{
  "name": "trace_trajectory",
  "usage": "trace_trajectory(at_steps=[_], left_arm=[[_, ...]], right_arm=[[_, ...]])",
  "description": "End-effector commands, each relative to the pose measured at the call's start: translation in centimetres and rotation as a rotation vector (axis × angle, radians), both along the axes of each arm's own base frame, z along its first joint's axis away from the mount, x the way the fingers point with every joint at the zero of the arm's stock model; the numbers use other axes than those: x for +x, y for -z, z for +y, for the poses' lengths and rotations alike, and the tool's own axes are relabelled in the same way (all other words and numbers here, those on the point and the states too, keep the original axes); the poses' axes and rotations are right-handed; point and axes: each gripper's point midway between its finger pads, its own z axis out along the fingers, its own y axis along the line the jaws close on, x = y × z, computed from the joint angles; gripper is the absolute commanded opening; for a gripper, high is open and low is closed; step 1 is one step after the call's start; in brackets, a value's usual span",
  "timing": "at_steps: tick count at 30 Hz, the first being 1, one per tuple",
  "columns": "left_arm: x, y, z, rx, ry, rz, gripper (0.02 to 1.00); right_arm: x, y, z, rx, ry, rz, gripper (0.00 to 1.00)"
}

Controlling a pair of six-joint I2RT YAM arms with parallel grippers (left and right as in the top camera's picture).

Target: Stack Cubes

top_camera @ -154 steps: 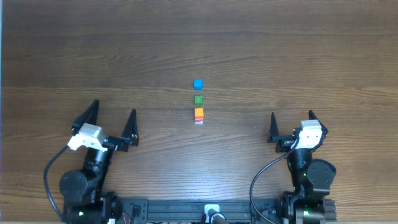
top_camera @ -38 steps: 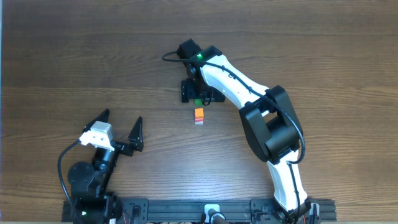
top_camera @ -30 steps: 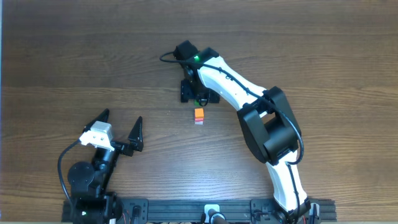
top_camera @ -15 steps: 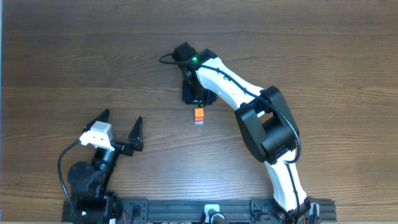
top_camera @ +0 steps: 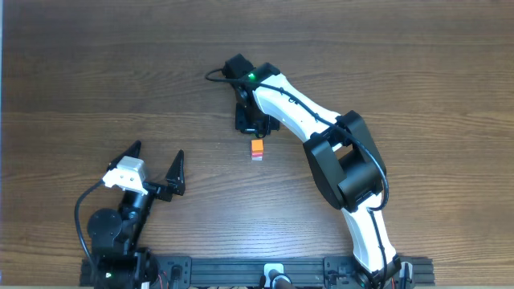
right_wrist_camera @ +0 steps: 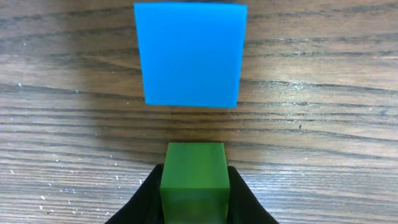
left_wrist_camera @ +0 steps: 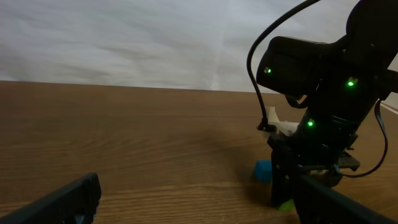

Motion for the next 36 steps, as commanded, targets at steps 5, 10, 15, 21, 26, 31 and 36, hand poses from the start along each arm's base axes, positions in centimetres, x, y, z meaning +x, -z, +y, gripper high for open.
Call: trace_trajectory(at_steps=[5, 10, 15, 21, 26, 31, 36], left_arm=[[-0.1, 0.1, -0.2, 0.011, 0.012, -0.003, 1.0], [-0.1, 0.1, -0.2, 0.011, 0.012, -0.003, 0.998], [-0.1, 0.1, -0.2, 0.011, 0.012, -0.003, 0.998], [-0.1, 0.1, -0.2, 0.011, 0.012, -0.003, 0.996], [-0.1, 0.1, -0.2, 0.011, 0.012, -0.003, 0.998], [-0.1, 0.1, -0.2, 0.011, 0.012, -0.003, 0.998], [-0.1, 0.1, -0.2, 0.011, 0.012, -0.003, 0.998]], right_arm=[[2.1, -4.6, -0.1, -0.042, 0.0, -0.098, 0.009], [3.1, -9.1, -0.1, -0.036, -0.015, -0.18, 0.012], [1.7, -12.4, -0.9, -0.036, -0.022, -0.2, 0.012], [-2.8, -12.9, -0.6, -0.029, -0.06, -0.135, 0.009], [-5.1, -11.5, -1.1, -0.049, -0.043, -0.074, 0.009], [-5.9, -9.8, -0.6, -0.034, -0.053, -0.05, 0.009], [-5.9, -9.7, -0.5, -0.032, -0.055, -0.048, 0.012]])
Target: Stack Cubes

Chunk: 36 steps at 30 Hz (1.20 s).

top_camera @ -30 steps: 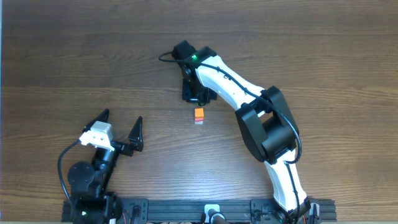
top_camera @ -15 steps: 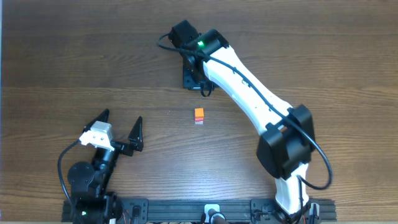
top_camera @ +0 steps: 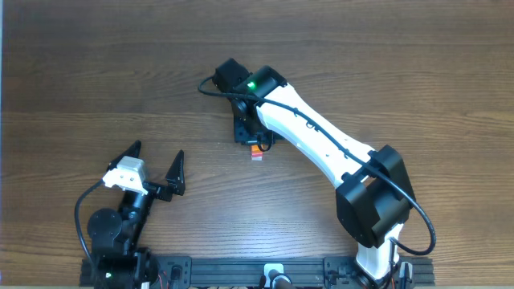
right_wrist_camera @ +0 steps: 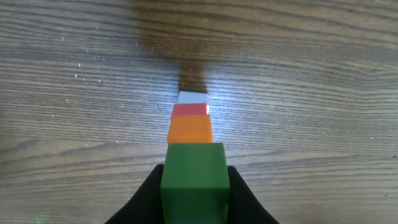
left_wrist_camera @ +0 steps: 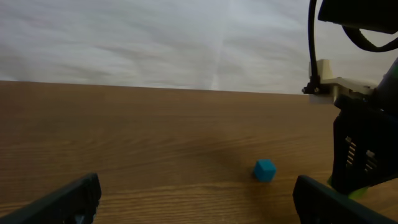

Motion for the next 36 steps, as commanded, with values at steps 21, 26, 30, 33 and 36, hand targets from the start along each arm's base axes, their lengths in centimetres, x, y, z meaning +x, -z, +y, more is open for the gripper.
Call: trace_trajectory(at_steps=[21, 26, 30, 33, 36], left_arm=[[-0.1, 0.1, -0.2, 0.011, 0.012, -0.003, 0.998], [-0.1, 0.1, -0.2, 0.011, 0.012, -0.003, 0.998], [-0.1, 0.1, -0.2, 0.011, 0.012, -0.003, 1.0], [-0.1, 0.1, -0.2, 0.011, 0.012, -0.003, 0.998], [-0.1, 0.1, -0.2, 0.011, 0.012, -0.003, 0.998]], right_arm=[[-0.6, 0.6, 0.5, 0.031, 0.014, 0.004, 0.012], [-0.8, 0.6, 0.5, 0.032, 0.014, 0.013, 0.012], [-0.9, 0.7, 0.4, 0.029, 0.014, 0.017, 0.012], [-1.0, 0.8, 0.3, 0.027, 0.014, 0.02, 0.012], [-1.1, 0.9, 0.3, 0.024, 0.014, 0.023, 0.007]])
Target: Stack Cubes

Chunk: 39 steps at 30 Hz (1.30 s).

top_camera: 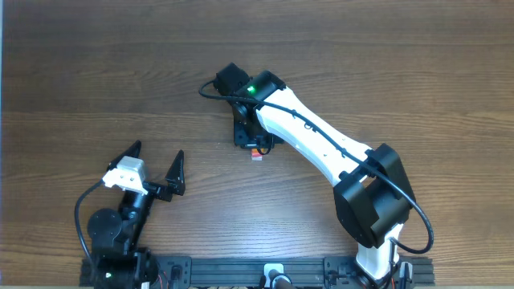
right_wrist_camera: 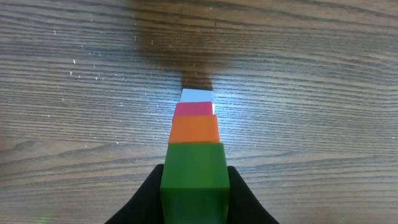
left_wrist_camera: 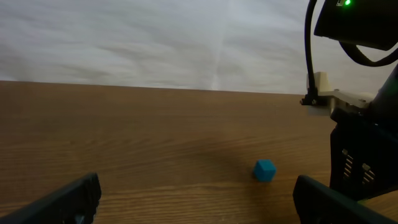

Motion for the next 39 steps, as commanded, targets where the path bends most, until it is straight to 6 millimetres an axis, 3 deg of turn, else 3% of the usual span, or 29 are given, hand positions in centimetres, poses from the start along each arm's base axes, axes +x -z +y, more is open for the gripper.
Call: trace_trajectory(at_steps=[1, 39], left_arm=[[-0.1, 0.1, -0.2, 0.011, 0.012, -0.003, 0.996], [-0.1, 0.1, -0.2, 0.011, 0.012, -0.003, 0.998]], right_arm=[[-0.5, -0.4, 0.1, 0.011, -0.001, 0.001, 0.012], [-0.6, 0.7, 0.3, 0.004, 0.009, 0.02, 0.014]])
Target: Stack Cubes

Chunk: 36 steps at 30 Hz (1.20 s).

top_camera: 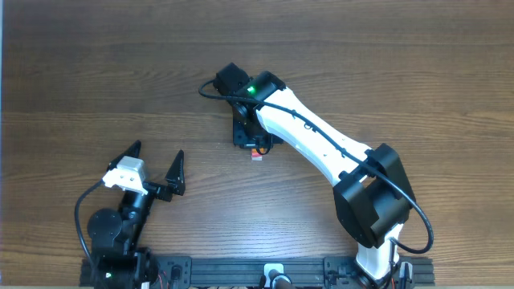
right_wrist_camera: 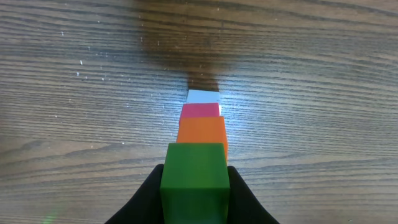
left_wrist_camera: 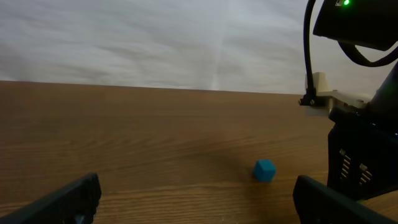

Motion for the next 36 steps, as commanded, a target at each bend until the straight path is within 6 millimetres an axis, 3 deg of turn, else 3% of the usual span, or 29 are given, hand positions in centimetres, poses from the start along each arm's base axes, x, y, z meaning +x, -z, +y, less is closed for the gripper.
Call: trace_trajectory(at_steps=[1, 12, 16, 20, 25, 28, 32, 36], left_arm=[[-0.1, 0.1, -0.2, 0.011, 0.012, -0.003, 1.0], [-0.1, 0.1, -0.2, 0.011, 0.012, -0.003, 0.998], [-0.1, 0.1, -0.2, 0.011, 0.012, -0.003, 0.998], [-0.1, 0.1, -0.2, 0.011, 0.012, -0.003, 1.0], [-0.1, 0.1, -0.2, 0.011, 0.012, -0.003, 0.996], [-0.1, 0.1, -0.2, 0.011, 0.012, -0.003, 0.996], [-0.1, 0.1, -0.2, 0.011, 0.012, -0.003, 0.998], [-0.1, 0.1, -0.2, 0.011, 0.012, -0.003, 0.998]], right_arm=[[-0.6, 0.7, -0.1, -0.014, 0.005, 0.019, 0.014], [-0.7, 0.8, -0.2, -0.019, 0.006, 0.025, 0.031], [-0.7, 0.8, -0.2, -0.019, 0.006, 0.025, 0.222], [-0.7, 0.8, -0.2, -0.019, 0.006, 0.025, 0.568], [-0.7, 0.8, -0.2, -0.019, 0.006, 0.025, 0.796], [-0.6, 0.7, -0.2, -0.017, 0.006, 0.021, 0.987], [0.3, 0.5, -0.3, -0.018, 0.015, -0.012, 0.993], [2.1, -0.9, -0.3, -0.02, -0.012, -0.081, 0.991]])
